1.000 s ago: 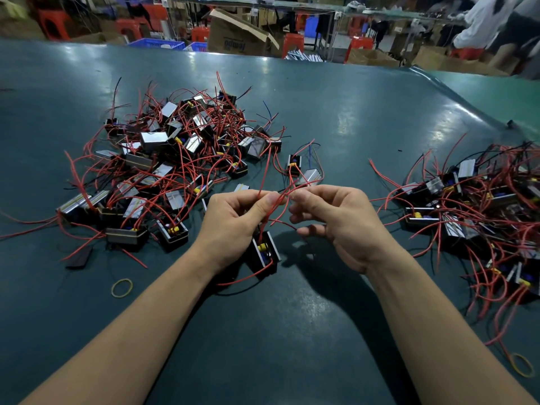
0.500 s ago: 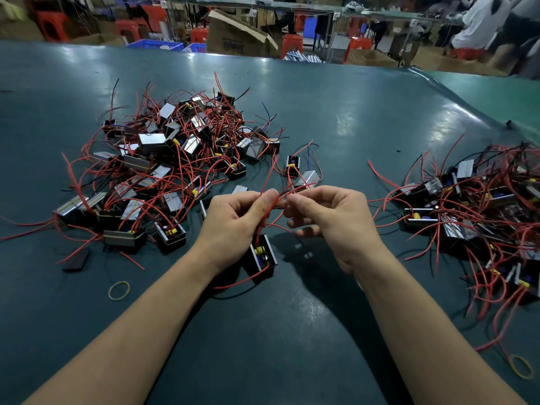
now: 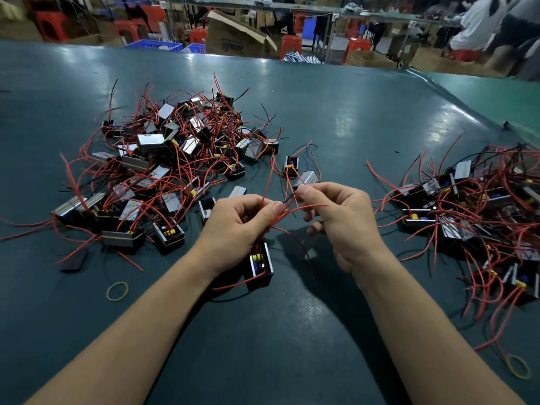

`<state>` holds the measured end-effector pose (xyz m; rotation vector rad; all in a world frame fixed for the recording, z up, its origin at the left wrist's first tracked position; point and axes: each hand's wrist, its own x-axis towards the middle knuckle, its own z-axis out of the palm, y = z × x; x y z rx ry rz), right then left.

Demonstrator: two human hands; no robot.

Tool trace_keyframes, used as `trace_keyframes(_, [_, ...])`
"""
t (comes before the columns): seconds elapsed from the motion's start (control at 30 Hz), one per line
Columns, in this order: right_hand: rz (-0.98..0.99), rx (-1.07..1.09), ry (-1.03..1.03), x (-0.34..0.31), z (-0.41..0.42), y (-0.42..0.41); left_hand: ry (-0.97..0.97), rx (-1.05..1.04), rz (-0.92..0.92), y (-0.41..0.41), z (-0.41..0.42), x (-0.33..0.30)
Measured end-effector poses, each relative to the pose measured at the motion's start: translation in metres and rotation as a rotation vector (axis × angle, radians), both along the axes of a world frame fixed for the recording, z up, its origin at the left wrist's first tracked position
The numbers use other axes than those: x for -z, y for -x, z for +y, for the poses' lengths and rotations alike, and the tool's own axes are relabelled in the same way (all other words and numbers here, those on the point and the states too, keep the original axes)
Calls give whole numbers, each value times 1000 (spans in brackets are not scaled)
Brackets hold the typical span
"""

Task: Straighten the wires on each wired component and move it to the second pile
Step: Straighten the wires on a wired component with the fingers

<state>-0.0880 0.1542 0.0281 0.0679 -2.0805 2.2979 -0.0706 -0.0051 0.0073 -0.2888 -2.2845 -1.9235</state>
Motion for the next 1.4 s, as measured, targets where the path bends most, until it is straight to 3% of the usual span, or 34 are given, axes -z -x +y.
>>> trace_keyframes(0.13, [-20, 4, 11, 3, -1, 0, 19, -33, 1, 3, -1, 3])
trace_keyframes(0.43, [-63, -276, 43, -1, 2, -3, -45, -111, 7, 3, 0, -1])
trace_keyframes(0.73, [109, -81, -75, 1, -3, -4, -68, -46, -28, 1, 0, -2])
trace_keyframes(1.13, [89, -82, 150, -2, -2, -5, -191, 27, -46, -3, 2, -5])
trace_keyframes(1.4, [190, -16, 19, -1, -3, -5, -196, 41, -17, -4, 4, -7])
